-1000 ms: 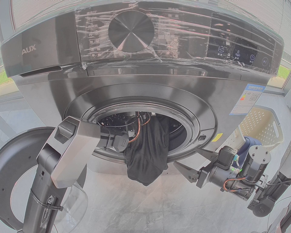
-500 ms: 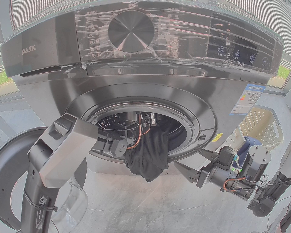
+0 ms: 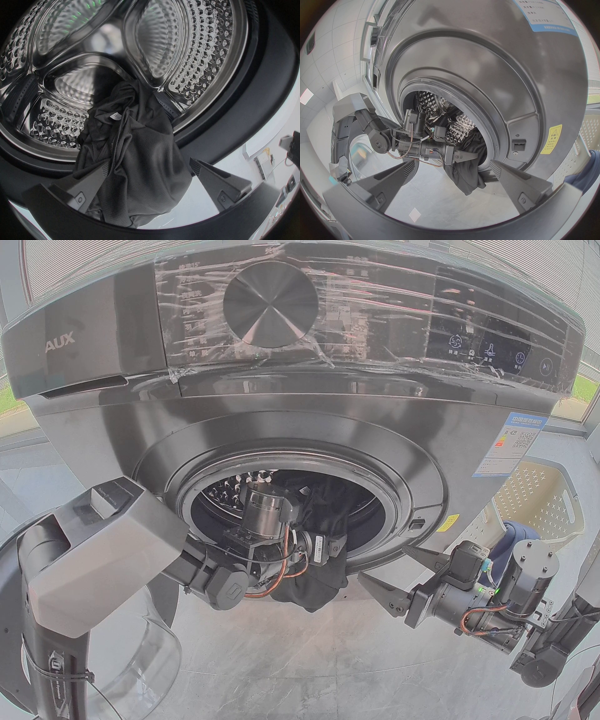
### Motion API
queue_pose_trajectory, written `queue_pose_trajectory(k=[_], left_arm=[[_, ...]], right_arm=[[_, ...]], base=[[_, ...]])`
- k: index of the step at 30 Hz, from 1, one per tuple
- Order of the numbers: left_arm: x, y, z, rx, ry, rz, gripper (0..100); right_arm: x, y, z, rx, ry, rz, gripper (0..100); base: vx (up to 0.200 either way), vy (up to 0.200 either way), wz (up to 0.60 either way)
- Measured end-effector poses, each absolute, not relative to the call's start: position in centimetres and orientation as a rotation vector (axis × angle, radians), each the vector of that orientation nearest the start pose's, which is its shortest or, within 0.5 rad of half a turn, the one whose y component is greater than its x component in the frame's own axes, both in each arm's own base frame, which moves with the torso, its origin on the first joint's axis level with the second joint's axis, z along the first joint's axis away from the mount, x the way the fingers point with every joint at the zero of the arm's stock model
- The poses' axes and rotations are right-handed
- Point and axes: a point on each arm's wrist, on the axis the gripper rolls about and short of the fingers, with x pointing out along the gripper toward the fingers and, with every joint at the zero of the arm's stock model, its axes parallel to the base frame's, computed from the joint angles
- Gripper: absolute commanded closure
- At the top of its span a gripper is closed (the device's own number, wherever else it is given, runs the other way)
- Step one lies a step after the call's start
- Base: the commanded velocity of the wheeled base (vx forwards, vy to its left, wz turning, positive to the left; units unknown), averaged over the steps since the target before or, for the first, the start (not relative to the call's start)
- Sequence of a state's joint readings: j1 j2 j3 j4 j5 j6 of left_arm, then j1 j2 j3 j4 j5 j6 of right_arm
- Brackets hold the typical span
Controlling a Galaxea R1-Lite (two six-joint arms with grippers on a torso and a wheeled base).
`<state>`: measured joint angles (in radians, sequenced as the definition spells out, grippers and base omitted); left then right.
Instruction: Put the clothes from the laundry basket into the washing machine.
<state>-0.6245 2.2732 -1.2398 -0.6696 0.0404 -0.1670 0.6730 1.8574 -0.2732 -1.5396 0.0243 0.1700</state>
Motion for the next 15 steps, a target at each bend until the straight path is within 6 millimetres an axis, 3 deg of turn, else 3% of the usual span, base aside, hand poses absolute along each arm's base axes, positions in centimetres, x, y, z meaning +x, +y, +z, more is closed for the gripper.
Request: queue_pose_trajectory(k=[6, 7, 15], left_arm=[[36.4, -26.0, 6.9, -0.006, 0.397, -0.56, 0], [36.5, -26.1, 6.7, -0.004, 0.398, -0.56, 100], [37.6, -26.6, 5.7, -0.012, 0.383, -0.557, 100]], right_arm=[[20.3, 16.3, 10.8, 0.149, 0.101, 0.691, 0], [20.3, 16.3, 10.8, 0.149, 0.1, 0.691, 0], [20.3, 16.3, 10.8, 0.15, 0.099, 0.691, 0]], base=[[0.0, 0.0, 0.0], [0.0, 0.0, 0.0], [0.0, 0.0, 0.0]])
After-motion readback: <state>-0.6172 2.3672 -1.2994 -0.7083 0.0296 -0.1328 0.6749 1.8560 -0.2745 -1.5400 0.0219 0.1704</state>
